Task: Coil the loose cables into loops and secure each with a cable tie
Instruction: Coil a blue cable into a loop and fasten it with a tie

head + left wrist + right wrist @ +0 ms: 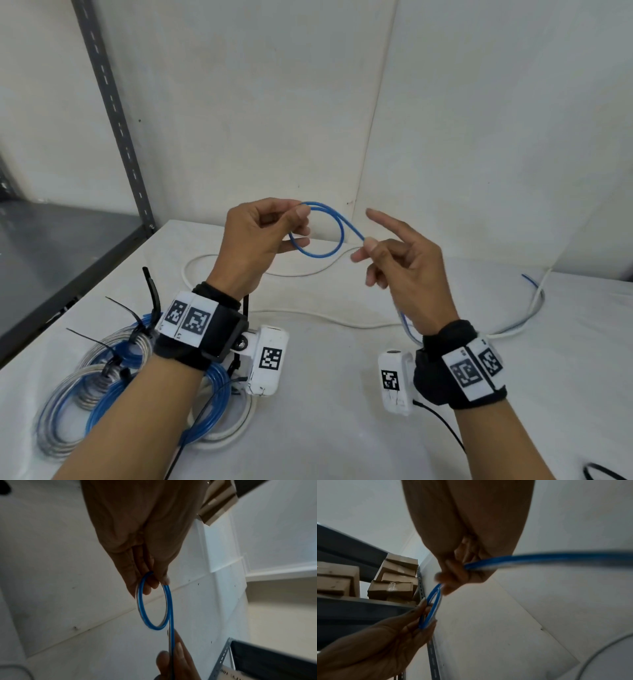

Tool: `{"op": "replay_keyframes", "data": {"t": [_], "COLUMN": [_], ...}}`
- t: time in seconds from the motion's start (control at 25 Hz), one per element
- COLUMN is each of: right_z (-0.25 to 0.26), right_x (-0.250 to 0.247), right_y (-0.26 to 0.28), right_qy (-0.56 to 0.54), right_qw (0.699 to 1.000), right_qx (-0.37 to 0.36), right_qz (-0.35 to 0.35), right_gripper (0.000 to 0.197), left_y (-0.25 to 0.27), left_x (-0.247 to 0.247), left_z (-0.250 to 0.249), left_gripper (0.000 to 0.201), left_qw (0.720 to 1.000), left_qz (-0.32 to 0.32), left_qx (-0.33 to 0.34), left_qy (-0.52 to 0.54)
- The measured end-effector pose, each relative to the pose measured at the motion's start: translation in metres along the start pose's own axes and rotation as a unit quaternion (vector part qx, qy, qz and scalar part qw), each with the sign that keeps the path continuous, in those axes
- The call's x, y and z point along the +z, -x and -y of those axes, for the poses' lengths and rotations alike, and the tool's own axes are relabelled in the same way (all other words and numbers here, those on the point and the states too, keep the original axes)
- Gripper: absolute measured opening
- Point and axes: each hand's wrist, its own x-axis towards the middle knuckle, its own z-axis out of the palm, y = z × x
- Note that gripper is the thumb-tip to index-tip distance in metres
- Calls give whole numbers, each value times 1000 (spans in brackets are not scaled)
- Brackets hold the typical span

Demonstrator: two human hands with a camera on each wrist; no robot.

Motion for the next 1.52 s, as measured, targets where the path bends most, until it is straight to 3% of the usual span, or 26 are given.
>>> {"op": "replay_keyframes", "data": {"t": [0.2,0.4,0.52,0.6,0.84,1.04,1.16,1.28,1.4,1.52], "right_z": [-1,0,0,0,0,-2,-9,-9,-7,-2], "right_x": [-1,7,13,13,13,23,33,32,16,3], "right_y": [-7,1,0,0,0,4,6,5,1,-1], "right_qy": [-13,75,56,66,14,9,-22,-38,18,73], "right_qw": [991,996,998,996,987,999,998,995,997,997], "right_qx": [-40,-23,-19,-37,-54,-9,-11,-18,-34,-31], "right_qz": [-124,-41,-27,-49,-148,-47,-63,-92,-72,26], "right_gripper": [13,8,7,15,8,1,14,12,7,3], "left_y": [4,3,4,5,6,6,9,10,10,13], "left_x": [4,8,5,7,8,6,12,14,10,11], "left_z": [4,4,2,3,2,0,4,6,3,2], "left_gripper": [8,7,7,6,6,11,10,16,41,52], "left_qw": [1000,1000,1000,998,998,999,999,1000,995,970], "left_qz": [19,-4,24,47,42,8,12,14,73,184], "left_qx": [-11,1,12,17,13,31,30,16,-35,-110], "left_qy": [16,30,-14,-44,-41,-2,19,21,-53,-112]}}
